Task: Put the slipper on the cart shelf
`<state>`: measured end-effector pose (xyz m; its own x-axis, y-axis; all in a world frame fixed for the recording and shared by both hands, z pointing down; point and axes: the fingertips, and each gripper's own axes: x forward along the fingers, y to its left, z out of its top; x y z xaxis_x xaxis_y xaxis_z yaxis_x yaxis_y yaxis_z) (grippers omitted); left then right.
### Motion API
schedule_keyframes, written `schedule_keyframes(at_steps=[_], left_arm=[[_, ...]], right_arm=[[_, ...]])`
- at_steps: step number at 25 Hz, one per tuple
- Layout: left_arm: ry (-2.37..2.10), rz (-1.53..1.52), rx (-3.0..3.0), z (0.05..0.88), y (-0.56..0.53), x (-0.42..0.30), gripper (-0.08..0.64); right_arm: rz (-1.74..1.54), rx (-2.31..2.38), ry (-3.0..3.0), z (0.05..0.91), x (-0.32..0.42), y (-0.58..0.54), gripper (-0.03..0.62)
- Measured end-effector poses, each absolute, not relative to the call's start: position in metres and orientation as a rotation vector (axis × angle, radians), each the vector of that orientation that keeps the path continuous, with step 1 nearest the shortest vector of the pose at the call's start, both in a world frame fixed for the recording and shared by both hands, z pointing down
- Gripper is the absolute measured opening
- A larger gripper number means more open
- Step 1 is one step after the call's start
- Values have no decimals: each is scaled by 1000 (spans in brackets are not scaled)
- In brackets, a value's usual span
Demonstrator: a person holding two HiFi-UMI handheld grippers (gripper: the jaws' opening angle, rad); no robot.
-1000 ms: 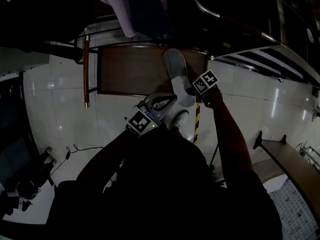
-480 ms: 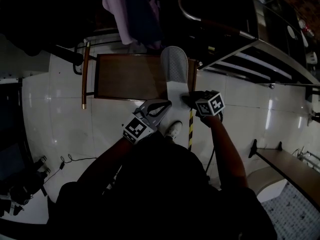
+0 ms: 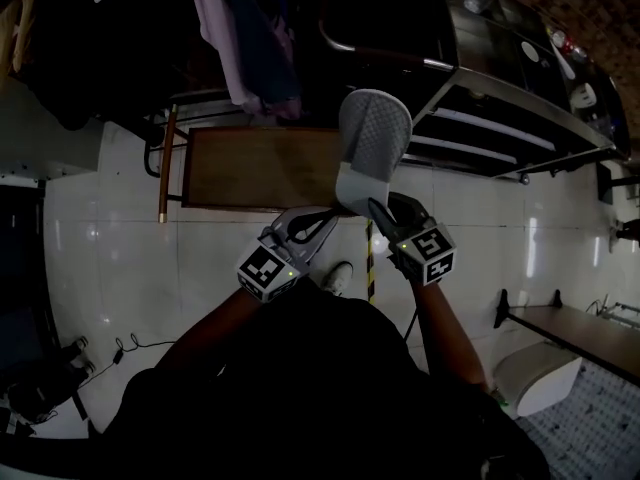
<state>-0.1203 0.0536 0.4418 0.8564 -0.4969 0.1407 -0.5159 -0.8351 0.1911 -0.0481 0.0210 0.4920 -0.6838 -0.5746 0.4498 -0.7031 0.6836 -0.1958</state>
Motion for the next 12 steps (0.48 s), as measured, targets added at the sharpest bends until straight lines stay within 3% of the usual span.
schedule_keyframes(at_steps=[5,12], left_arm=[[-724,118,2862,422,68,-104,2],[-701,108,2917,411,72,-95,2]], right_arm=[[281,1174,-2607,444,-21,44,63],[203,1312,-2625,411,0,67,63]])
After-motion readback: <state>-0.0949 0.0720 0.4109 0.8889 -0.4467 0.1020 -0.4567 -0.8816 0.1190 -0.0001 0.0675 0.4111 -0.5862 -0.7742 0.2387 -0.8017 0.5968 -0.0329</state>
